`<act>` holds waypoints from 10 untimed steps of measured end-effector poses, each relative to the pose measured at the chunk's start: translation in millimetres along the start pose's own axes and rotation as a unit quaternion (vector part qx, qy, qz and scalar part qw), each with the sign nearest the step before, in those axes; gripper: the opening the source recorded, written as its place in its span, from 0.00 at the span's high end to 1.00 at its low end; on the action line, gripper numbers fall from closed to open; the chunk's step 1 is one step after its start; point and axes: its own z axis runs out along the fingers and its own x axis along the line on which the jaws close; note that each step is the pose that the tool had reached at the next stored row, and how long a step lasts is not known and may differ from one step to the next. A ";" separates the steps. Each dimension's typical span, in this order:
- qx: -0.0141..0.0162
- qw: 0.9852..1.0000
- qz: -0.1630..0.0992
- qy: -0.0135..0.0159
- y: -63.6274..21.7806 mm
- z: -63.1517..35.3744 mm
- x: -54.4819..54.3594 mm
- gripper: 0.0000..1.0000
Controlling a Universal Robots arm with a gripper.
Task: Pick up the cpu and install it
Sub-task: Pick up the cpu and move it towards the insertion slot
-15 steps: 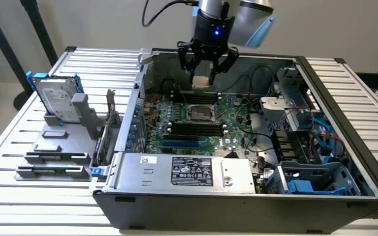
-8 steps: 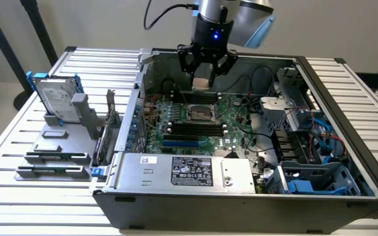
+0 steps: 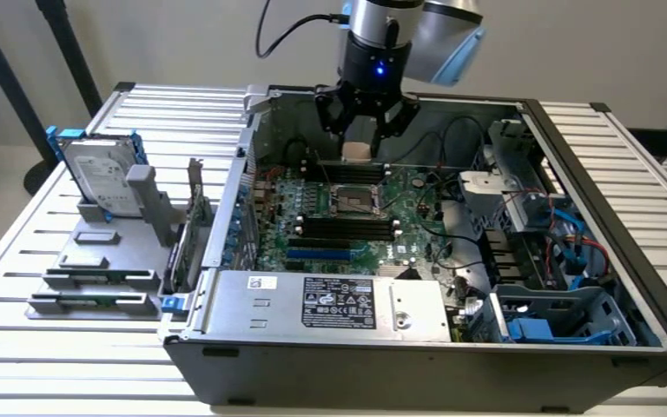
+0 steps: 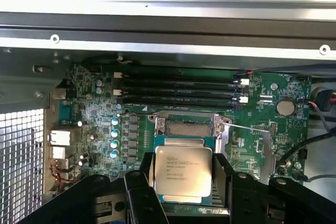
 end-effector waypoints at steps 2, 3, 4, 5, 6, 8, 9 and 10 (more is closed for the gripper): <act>0.000 1.000 0.002 -0.003 -0.1 2.3 -0.1 0.45; 0.000 1.000 0.003 -0.004 -0.2 3.6 -0.2 0.45; 0.000 1.000 0.004 -0.005 -0.3 4.9 -0.3 0.45; 0.000 1.000 0.006 -0.006 -0.3 6.2 -0.3 0.45; 0.000 1.000 0.007 -0.007 -0.4 7.7 -0.4 0.45; 0.000 1.000 0.010 -0.009 -0.6 11.1 -0.6 0.45; 0.000 1.000 0.011 -0.009 -0.6 12.9 -0.7 0.45; 0.000 1.000 0.012 -0.010 -0.7 14.6 -0.8 0.45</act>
